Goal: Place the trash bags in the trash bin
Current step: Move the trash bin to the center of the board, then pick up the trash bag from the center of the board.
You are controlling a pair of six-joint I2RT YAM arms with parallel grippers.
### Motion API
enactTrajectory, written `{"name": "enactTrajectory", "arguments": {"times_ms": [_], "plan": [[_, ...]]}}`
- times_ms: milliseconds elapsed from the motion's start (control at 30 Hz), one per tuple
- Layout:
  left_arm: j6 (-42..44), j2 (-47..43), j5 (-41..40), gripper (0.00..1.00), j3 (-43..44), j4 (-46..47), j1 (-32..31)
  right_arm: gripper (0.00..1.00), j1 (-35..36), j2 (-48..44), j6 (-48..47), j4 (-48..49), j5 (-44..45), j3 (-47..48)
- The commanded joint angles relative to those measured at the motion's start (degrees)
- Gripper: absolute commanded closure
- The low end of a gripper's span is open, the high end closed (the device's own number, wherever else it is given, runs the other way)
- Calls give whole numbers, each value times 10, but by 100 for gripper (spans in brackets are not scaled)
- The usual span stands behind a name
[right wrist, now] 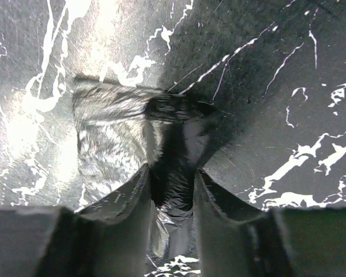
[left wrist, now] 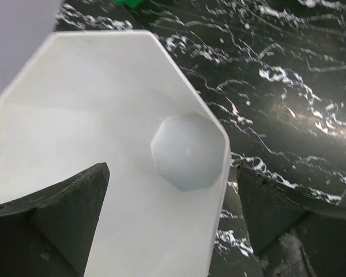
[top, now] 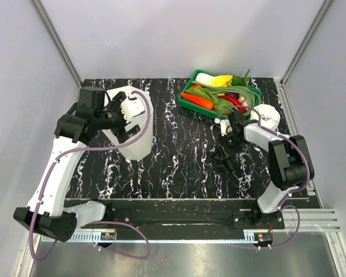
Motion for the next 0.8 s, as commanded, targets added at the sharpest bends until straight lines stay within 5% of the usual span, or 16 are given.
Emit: {"name": "enactTrajectory", "arguments": {"times_ms": [0,200,367,567,767], "plan": [[-70,-33,15,3,31,102,4,69,7,5,1,-16,-35,34],[-178,-44,76,1,80,157,4,89,7,-14,13,-48,-79,99],[-261,-8,199,1,128,155,-20,96,7,-31,18,-60,-135,141],[-242,45,177,1,151,146,-135,98,7,-66,-4,-108,-224,213],[-177,137,214,1,159,137,-175,98,7,-91,-20,-171,-323,287]]}}
